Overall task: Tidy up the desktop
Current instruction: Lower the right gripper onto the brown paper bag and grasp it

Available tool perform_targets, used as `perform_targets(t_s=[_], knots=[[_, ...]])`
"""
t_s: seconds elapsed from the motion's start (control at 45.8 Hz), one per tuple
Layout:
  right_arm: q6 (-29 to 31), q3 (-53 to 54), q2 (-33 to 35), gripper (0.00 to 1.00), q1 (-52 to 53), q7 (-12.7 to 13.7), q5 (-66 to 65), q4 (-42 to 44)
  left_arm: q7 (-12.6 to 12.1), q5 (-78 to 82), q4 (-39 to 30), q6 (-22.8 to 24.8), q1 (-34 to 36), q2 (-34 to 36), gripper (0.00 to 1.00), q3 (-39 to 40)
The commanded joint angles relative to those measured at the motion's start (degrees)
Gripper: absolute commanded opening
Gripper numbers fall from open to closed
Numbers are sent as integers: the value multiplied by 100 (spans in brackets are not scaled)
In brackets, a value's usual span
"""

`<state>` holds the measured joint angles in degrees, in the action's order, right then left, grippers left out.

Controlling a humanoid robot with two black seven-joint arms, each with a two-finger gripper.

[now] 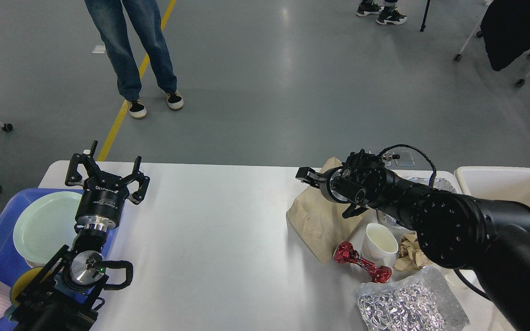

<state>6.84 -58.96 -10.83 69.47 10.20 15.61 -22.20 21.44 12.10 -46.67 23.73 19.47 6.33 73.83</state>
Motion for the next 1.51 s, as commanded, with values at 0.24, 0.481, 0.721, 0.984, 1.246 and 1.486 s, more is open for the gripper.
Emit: perform_targets(t_s=[0.24,0.481,0.721,0.984,1.246,1.486], knots=[[-429,420,10,100,-206,-53,-295,-21,1,-6,0,0,5,0,96,0],[-403,676,19,100,-206,-97,-357,-179,1,-6,0,0,5,0,96,0],[-403,684,19,100,-329,-97,-453,-241,1,-6,0,0,5,0,96,0],[-412,719,19,77,-461,-97,-585,-320,1,-6,0,0,5,0,96,0],[-447,1062,28,0,-584,-88,-585,-372,1,-6,0,0,5,0,96,0],[-587,1212,28,0,-584,-45,-585,-372,1,-6,0,0,5,0,96,0]])
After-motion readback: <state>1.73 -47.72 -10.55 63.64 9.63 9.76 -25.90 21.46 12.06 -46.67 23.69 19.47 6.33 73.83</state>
